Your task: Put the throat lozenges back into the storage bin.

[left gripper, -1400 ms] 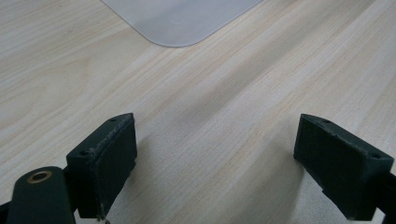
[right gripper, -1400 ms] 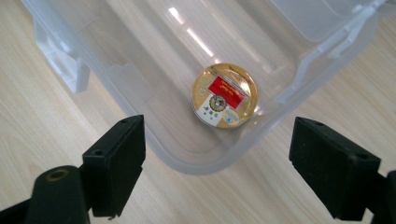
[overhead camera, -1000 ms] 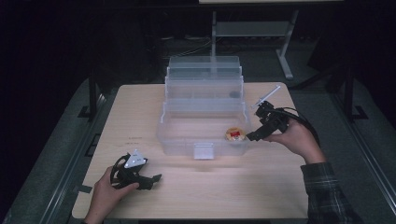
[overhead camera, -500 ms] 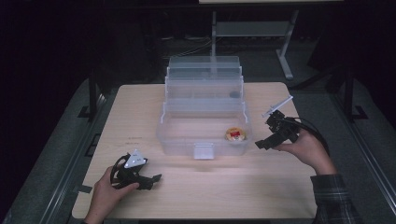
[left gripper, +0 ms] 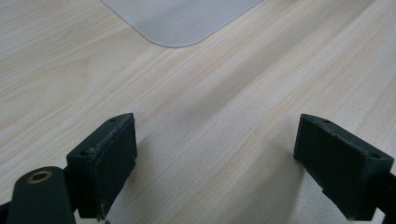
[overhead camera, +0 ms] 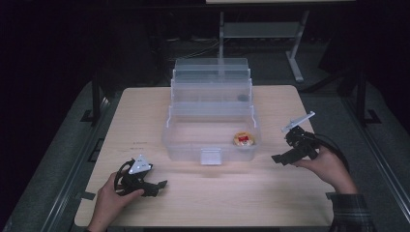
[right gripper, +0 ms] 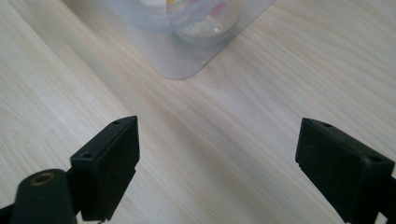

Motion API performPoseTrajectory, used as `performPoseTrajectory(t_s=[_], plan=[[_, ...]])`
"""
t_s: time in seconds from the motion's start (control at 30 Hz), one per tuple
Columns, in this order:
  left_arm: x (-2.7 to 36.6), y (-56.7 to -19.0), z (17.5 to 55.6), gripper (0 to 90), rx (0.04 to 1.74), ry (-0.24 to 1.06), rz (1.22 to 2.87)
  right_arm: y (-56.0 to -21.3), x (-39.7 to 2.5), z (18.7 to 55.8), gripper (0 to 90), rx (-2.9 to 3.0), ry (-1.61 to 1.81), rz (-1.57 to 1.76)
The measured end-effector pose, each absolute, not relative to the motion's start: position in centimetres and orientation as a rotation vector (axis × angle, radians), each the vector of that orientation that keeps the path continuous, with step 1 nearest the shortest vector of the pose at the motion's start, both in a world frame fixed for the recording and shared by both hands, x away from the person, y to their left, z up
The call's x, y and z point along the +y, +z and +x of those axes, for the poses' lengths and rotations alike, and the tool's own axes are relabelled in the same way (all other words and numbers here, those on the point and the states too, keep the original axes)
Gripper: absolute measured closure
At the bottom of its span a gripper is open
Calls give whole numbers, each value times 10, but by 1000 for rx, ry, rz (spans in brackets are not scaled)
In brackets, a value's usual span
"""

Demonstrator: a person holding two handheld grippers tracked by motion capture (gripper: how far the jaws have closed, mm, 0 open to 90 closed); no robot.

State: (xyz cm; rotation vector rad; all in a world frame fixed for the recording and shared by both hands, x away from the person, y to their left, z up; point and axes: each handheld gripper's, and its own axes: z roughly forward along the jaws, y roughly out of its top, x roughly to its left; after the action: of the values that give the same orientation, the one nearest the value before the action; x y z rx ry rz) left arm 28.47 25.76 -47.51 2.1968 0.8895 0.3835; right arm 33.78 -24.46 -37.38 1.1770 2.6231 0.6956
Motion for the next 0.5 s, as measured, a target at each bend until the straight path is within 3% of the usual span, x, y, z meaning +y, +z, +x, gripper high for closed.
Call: performPoseTrajectory(t_s=[0.5], plan=[[257,-475,285,123,890,383,2194,-403,-261,318,46,2555,748,1212]])
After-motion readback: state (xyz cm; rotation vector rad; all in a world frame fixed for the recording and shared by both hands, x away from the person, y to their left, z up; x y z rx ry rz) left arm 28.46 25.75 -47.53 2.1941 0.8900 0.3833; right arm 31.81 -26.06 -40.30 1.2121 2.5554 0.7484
